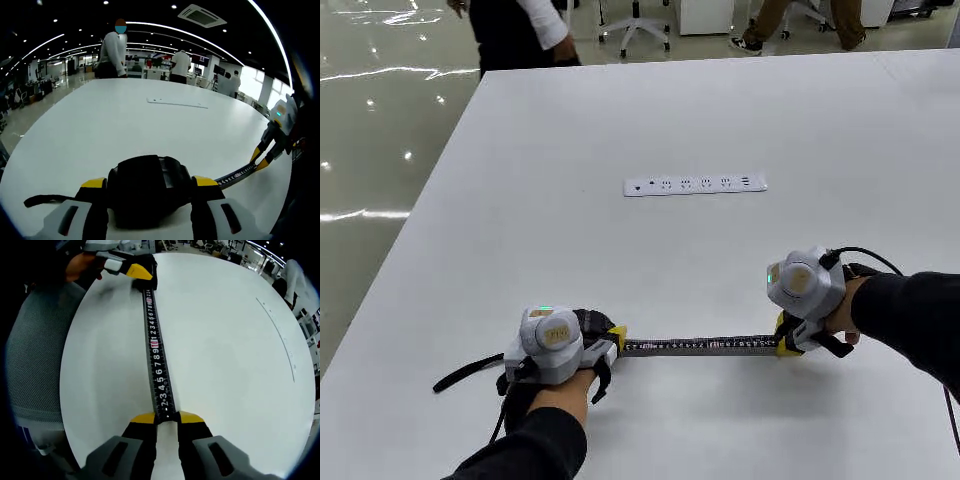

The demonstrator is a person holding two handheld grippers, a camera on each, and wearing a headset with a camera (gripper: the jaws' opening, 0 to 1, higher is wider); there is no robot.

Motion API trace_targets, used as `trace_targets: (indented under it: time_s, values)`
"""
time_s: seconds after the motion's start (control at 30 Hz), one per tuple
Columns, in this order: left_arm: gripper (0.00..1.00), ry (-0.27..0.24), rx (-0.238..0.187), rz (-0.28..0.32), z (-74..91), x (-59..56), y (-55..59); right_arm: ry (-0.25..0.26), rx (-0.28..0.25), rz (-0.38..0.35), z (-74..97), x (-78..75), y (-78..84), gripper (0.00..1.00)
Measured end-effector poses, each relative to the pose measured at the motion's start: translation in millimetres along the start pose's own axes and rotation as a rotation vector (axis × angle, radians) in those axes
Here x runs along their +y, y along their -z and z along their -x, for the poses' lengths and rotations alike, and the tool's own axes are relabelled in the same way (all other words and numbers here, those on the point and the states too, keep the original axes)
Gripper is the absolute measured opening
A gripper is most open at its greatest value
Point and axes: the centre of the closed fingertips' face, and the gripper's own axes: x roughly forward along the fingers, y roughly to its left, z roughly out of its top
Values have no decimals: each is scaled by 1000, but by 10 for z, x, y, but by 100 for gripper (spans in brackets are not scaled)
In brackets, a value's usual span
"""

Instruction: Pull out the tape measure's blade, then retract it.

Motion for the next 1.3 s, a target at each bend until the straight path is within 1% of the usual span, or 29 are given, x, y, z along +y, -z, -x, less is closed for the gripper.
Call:
trace_targets:
  time_s: [0.17, 0.23, 0.6, 0.87, 1.3]
  values:
    - [62, -8, 30, -48, -10, 1, 26, -2, 1, 2, -6, -1, 3, 10]
    - [61, -10, 31, -65, -12, 9, 26, 0, -1, 2, -10, 0, -2, 10]
    - [60, 0, 44, -41, -7, 21, 40, 1, -9, -4, -20, 3, -13, 10]
    - [60, 3, 50, -36, -8, 16, 46, 6, -21, 17, -28, 12, -44, 10]
    - [60, 5, 55, -31, -19, 7, 48, 8, -26, 18, -52, 6, -106, 10]
